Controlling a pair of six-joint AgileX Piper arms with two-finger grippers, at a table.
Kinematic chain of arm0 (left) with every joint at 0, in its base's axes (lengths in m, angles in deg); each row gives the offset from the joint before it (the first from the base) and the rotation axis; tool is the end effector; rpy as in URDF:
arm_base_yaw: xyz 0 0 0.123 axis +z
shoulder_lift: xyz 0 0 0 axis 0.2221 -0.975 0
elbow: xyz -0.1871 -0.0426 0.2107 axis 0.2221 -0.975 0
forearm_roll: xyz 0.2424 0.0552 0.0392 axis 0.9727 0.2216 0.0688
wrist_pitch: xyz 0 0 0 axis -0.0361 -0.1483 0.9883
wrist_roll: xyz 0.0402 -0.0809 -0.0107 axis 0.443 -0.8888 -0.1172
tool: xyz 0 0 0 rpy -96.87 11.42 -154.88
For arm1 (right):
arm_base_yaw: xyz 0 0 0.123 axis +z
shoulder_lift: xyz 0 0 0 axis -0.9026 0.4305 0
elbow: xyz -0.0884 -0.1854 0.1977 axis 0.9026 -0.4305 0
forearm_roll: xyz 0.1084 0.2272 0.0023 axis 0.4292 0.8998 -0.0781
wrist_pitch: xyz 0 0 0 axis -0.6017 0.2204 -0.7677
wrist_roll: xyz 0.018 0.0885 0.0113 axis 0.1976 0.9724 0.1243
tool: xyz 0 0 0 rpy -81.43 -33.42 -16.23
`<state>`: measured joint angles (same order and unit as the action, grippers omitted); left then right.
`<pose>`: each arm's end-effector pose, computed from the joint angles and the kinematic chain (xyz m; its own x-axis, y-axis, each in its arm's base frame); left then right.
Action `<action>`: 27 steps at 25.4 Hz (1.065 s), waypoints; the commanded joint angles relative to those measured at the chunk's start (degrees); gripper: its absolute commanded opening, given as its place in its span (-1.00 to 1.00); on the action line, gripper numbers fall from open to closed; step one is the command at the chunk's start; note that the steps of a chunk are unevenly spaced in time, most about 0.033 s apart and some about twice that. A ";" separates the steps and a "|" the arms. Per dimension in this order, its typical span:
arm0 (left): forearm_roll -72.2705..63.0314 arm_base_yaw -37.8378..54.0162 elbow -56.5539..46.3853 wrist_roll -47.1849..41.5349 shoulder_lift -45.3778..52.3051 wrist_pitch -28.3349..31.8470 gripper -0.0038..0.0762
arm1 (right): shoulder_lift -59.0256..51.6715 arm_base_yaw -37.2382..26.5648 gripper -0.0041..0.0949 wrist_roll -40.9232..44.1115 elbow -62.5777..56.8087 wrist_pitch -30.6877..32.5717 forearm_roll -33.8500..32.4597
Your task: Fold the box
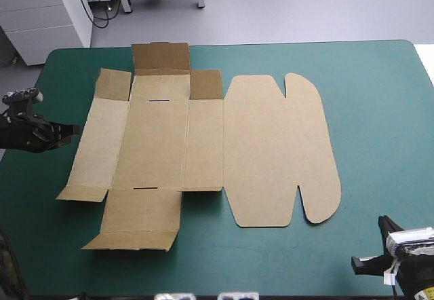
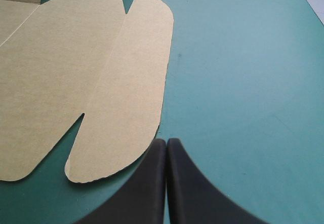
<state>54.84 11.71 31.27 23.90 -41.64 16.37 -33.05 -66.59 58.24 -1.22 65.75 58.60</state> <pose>0.2740 0.0852 0.3268 -0.8472 -0.1173 -0.5181 0.0052 0.9734 -0.2289 0.0181 0.0089 0.2806 -0.3260 -0.1473 -0.9338 -0.1167 0.9865 -0.1149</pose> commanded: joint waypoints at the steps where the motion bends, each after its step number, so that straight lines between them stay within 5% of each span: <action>1: -3.81 0.34 7.06 -0.02 -3.35 -4.27 -0.86 | 1.28 -0.01 -0.96 -0.16 1.80 -4.25 0.20; 10: -5.75 4.10 10.76 -0.66 -16.78 -8.56 -0.86 | 1.28 -0.01 -0.96 -0.16 1.70 -4.34 0.20; 27: -2.30 6.61 10.05 -1.13 -18.64 -8.08 -0.86 | 1.28 -0.01 -0.96 -0.16 1.70 -4.34 0.20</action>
<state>56.36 18.27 40.19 23.39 -62.70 8.22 -33.05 -66.59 58.24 -1.22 65.70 58.60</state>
